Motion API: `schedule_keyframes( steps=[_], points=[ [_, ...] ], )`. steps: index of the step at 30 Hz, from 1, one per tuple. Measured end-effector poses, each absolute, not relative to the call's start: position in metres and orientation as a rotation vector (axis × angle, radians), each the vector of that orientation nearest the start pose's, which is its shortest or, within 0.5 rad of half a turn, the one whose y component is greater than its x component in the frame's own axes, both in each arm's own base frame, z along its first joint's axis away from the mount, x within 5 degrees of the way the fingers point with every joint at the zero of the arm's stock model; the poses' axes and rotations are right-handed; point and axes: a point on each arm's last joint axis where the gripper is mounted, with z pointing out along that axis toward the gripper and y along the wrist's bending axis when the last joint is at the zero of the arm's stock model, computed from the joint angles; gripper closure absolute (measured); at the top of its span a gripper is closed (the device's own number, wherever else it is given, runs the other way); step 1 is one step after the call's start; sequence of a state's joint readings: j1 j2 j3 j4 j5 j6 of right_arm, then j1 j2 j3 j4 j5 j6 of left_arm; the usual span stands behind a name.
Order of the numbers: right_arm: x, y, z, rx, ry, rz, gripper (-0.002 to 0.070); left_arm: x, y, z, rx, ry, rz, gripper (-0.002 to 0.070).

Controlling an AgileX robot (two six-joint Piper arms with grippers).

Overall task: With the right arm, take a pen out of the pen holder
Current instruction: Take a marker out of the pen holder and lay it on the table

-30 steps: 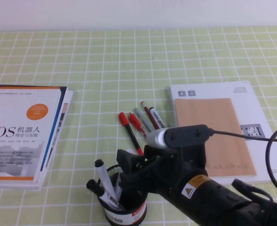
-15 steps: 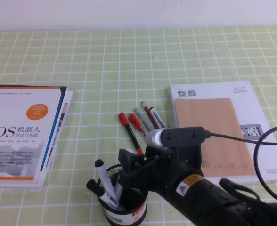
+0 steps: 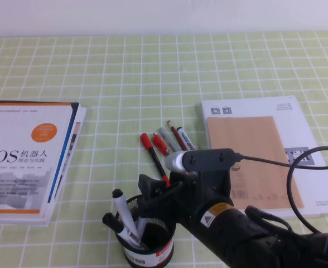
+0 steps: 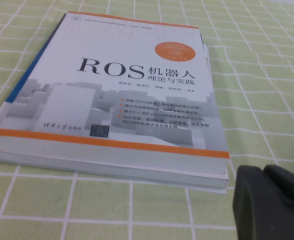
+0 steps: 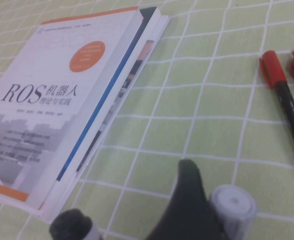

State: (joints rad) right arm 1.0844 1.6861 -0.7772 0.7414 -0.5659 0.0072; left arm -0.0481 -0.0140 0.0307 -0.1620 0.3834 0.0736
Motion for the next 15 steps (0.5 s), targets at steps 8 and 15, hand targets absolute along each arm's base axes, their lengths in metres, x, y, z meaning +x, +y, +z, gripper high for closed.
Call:
schedule_keyframes(
  steps=[8, 15],
  points=[
    [0.1874, 0.2823, 0.1985, -0.168, 1.997, 0.791, 0.0274, 0.0519, -0.0080, 0.1696, 0.015, 1.881, -0.142, 0.0683],
    [0.1874, 0.2826, 0.1989, -0.176, 1.992, 0.791, 0.0490, 0.0519, -0.0080, 0.1696, 0.015, 1.881, -0.142, 0.0683]
  ],
)
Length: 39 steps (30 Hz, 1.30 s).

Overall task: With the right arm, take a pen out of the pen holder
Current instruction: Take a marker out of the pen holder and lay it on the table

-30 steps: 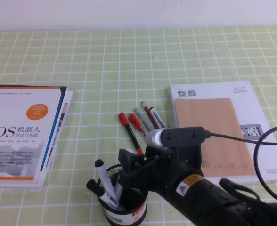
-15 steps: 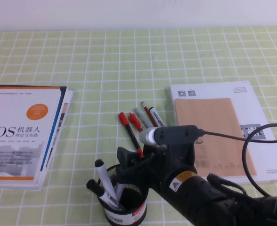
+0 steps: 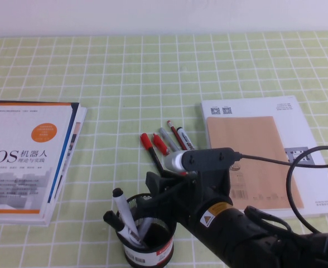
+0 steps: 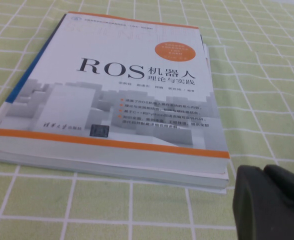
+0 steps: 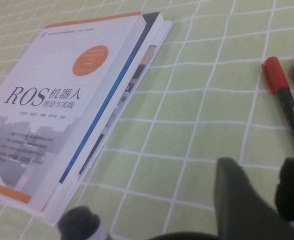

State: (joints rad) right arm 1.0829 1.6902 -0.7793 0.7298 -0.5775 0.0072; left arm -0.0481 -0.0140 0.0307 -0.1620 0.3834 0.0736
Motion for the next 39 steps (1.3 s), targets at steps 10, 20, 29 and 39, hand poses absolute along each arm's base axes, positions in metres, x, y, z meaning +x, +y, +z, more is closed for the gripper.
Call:
schedule_keyframes(
  steps=[10, 20, 29, 39],
  points=[
    [0.186, 0.282, 0.210, -0.194, 1.957, 0.816, 0.0624, 0.052, -0.008, 0.170, 0.015, 1.881, -0.142, 0.0683],
    [0.170, 0.269, 0.258, -0.353, 1.887, 0.854, 0.0624, 0.052, -0.008, 0.170, 0.015, 1.881, -0.142, 0.0683],
    [0.156, 0.264, 0.313, -0.597, 1.761, 0.848, 0.0624, 0.052, -0.008, 0.170, 0.015, 1.881, -0.142, 0.0683],
    [0.172, 0.251, 0.338, -0.638, 1.678, 0.722, 0.0624, 0.052, -0.008, 0.170, 0.015, 1.881, -0.142, 0.0683]
  ],
)
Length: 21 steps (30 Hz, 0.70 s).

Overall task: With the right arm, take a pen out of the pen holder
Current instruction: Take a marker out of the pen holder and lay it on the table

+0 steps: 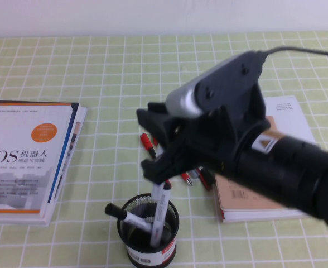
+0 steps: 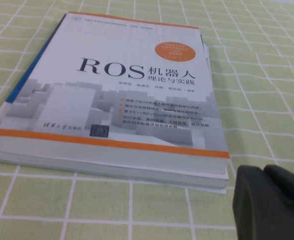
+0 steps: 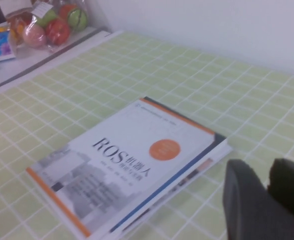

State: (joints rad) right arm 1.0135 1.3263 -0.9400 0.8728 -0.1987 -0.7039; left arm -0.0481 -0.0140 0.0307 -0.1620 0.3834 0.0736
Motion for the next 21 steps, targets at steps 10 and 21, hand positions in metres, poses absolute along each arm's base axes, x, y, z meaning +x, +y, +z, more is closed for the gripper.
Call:
schedule_keyframes(
  steps=[10, 21],
  points=[
    [0.219, 0.223, 0.360, -0.670, 1.795, 0.665, 0.0624, 0.052, -0.008, 0.170, 0.015, 1.881, -0.142, 0.0683],
    [0.280, 0.232, 0.324, -0.764, 2.258, 0.489, 0.0624, 0.052, -0.008, 0.170, 0.015, 1.881, -0.142, 0.0683]
  ],
)
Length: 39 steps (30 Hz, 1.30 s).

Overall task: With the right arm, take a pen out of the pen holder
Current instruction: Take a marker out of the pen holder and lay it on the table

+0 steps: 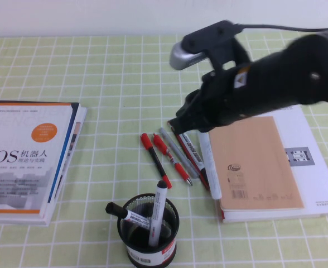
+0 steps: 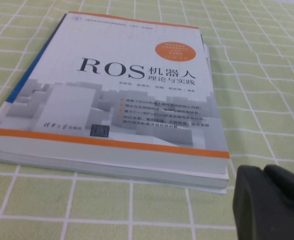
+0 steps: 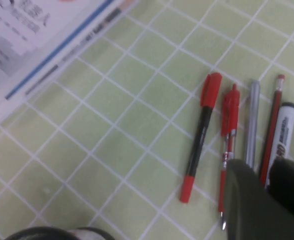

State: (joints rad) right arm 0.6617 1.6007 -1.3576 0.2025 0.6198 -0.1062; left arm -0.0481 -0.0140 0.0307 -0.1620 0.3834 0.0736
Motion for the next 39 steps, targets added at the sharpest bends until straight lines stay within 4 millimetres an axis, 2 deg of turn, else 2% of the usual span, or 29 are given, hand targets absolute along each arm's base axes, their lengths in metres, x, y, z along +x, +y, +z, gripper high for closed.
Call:
schedule_keyframes(
  steps=[11, 17, 26, 39],
  points=[
    [0.349, 0.284, 0.288, -0.801, 2.358, 0.479, 0.0624, 0.052, -0.008, 0.170, 0.015, 1.881, -0.142, 0.0683],
    [0.377, 0.310, 0.264, -0.819, 2.418, 0.512, 0.0624, 0.052, -0.008, 0.170, 0.015, 1.881, -0.142, 0.0683],
    [0.397, 0.331, 0.231, -0.831, 2.489, 0.569, 0.0624, 0.052, -0.008, 0.170, 0.015, 1.881, -0.142, 0.0683],
    [0.411, 0.344, 0.205, -0.796, 2.487, 0.616, 0.0625, 0.052, -0.008, 0.170, 0.015, 1.881, -0.142, 0.0683]
  ],
)
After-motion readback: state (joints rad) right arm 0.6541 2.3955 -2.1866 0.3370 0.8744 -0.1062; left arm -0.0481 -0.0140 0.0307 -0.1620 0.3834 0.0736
